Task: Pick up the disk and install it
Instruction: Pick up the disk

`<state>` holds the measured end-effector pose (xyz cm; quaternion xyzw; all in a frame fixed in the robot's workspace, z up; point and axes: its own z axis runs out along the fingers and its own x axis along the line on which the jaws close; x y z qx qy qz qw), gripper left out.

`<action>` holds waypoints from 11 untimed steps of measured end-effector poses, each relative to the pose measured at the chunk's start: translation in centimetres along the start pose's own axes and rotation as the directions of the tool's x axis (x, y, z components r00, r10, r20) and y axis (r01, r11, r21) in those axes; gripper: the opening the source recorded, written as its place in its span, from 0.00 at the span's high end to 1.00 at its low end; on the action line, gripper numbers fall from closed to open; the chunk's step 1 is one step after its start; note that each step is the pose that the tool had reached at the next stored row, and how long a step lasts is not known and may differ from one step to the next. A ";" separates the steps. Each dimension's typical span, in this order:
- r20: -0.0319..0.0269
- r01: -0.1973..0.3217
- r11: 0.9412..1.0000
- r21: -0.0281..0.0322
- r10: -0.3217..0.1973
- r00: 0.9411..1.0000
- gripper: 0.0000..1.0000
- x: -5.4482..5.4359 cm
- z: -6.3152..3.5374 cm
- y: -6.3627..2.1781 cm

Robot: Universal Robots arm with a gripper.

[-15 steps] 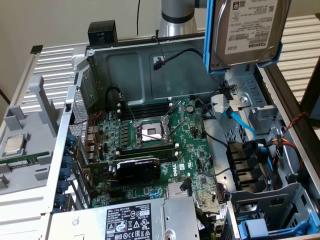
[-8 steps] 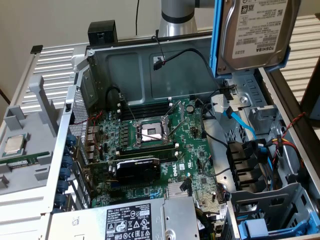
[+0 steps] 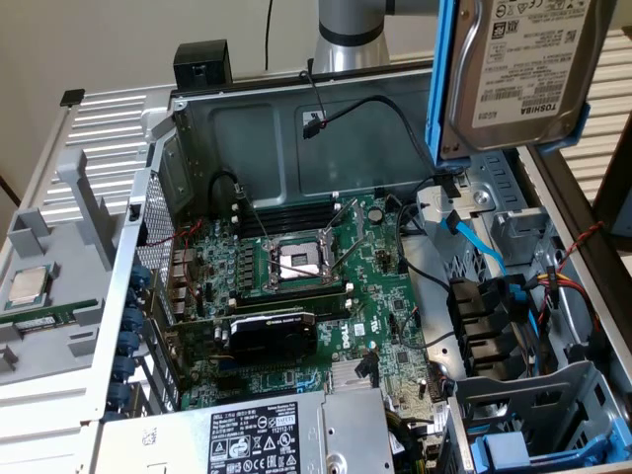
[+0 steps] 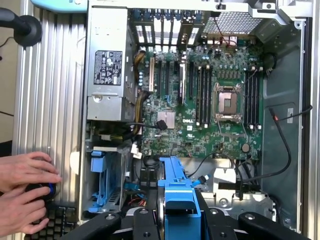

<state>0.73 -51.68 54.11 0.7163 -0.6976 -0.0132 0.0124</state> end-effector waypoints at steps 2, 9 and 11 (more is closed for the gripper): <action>0.003 -0.001 1.000 0.000 0.001 1.000 0.63 0.4 0.00 0.01; 0.011 -0.006 1.000 0.000 0.006 1.000 0.63 2.1 0.00 0.05; 0.013 -0.006 1.000 0.000 0.006 1.000 0.63 2.5 0.01 0.07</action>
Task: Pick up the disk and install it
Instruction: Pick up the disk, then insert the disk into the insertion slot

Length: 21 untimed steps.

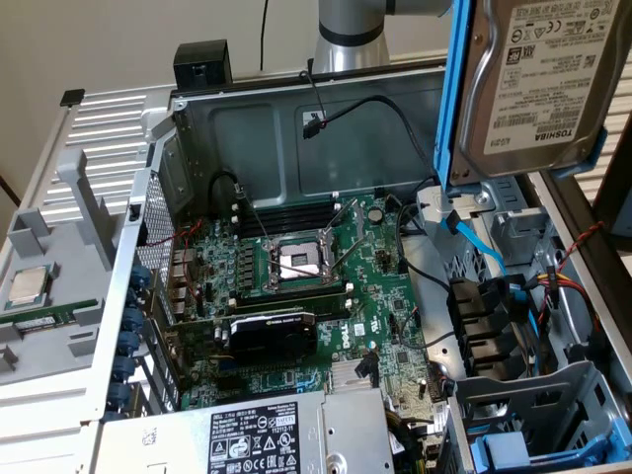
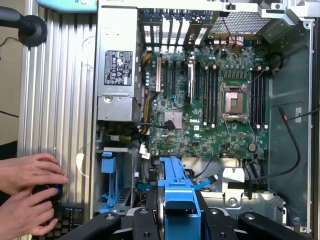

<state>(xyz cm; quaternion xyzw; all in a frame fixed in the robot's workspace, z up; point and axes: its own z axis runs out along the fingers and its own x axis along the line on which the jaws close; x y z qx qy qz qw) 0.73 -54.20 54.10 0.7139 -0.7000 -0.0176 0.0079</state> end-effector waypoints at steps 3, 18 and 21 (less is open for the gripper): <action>0.000 0.000 1.000 0.000 0.000 1.000 0.63 0.0 0.00 0.00; 0.000 0.000 1.000 0.000 0.000 1.000 0.63 0.1 -0.02 0.00; 0.001 -0.002 1.000 0.000 0.002 1.000 0.63 0.6 -0.01 0.00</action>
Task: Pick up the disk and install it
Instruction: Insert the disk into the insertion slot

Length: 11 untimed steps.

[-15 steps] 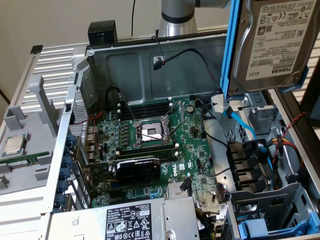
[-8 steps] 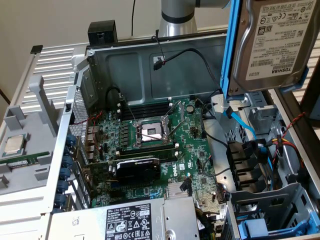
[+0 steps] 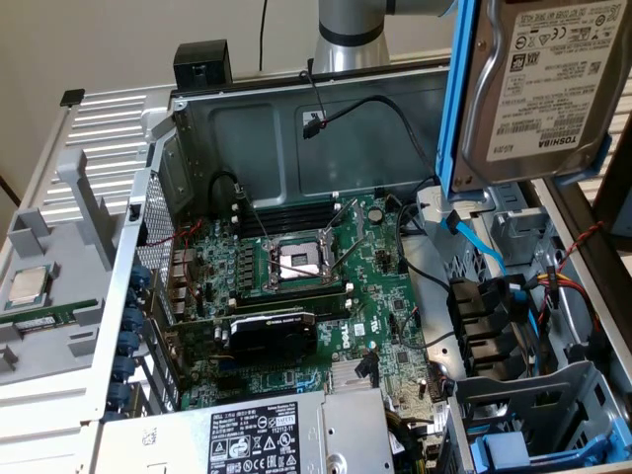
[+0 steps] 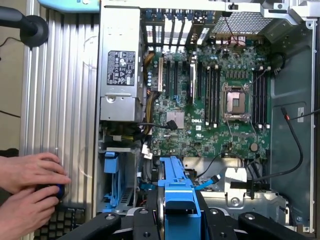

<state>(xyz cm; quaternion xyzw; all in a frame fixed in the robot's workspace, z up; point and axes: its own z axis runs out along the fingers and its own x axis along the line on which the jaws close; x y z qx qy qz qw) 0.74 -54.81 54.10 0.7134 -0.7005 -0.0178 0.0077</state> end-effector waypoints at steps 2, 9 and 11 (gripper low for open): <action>0.001 -0.002 1.000 0.000 0.002 1.000 0.63 0.4 -0.01 0.01; 0.005 -0.008 1.000 0.000 0.008 1.000 0.63 2.0 -0.01 0.04; 0.007 -0.010 1.000 0.000 0.010 1.000 0.63 2.4 0.00 0.05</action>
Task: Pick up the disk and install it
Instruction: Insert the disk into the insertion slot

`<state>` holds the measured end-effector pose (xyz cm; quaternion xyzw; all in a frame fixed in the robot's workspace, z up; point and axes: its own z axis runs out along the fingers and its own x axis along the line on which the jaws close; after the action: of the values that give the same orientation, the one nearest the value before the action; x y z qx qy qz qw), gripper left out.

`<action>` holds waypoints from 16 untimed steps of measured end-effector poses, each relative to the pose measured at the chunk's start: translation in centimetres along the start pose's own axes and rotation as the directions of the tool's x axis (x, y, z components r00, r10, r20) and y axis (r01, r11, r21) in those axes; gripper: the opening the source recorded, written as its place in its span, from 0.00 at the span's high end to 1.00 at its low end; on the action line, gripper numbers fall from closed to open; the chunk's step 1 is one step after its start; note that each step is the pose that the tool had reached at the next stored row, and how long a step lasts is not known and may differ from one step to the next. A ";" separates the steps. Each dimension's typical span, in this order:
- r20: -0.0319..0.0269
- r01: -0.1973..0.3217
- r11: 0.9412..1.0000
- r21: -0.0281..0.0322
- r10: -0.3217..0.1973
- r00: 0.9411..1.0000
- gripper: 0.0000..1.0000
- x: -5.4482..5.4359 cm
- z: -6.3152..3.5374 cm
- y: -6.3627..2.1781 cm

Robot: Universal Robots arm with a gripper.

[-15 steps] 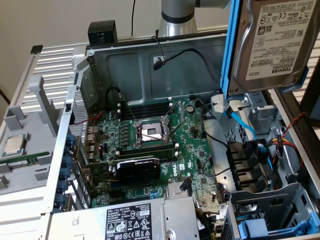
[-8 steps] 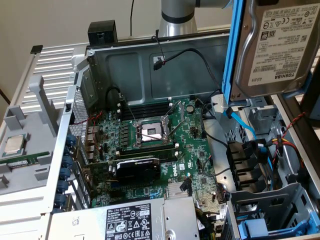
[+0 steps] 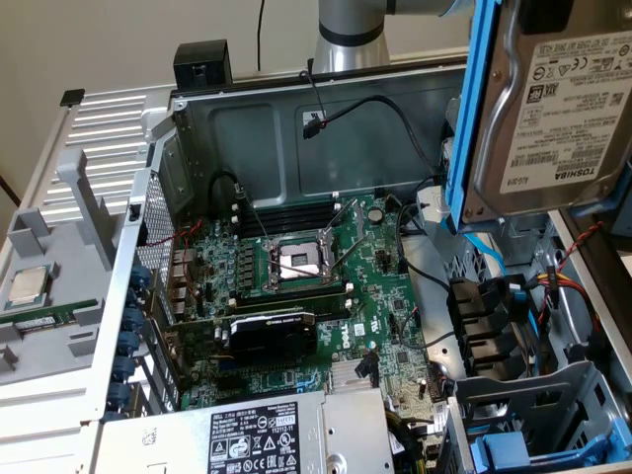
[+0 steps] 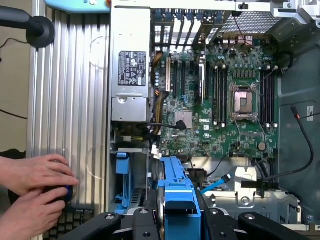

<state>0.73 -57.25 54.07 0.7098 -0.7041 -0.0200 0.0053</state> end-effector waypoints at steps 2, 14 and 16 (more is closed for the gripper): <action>0.001 -0.001 1.000 0.000 0.001 1.000 0.63 0.4 0.00 0.00; 0.005 -0.025 1.000 0.001 0.025 1.000 0.63 2.7 0.61 0.00; 0.005 -0.031 1.000 0.001 0.031 1.000 0.63 3.1 0.91 -0.01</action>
<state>0.73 -60.28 53.09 0.6989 -0.7149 -0.0216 0.0035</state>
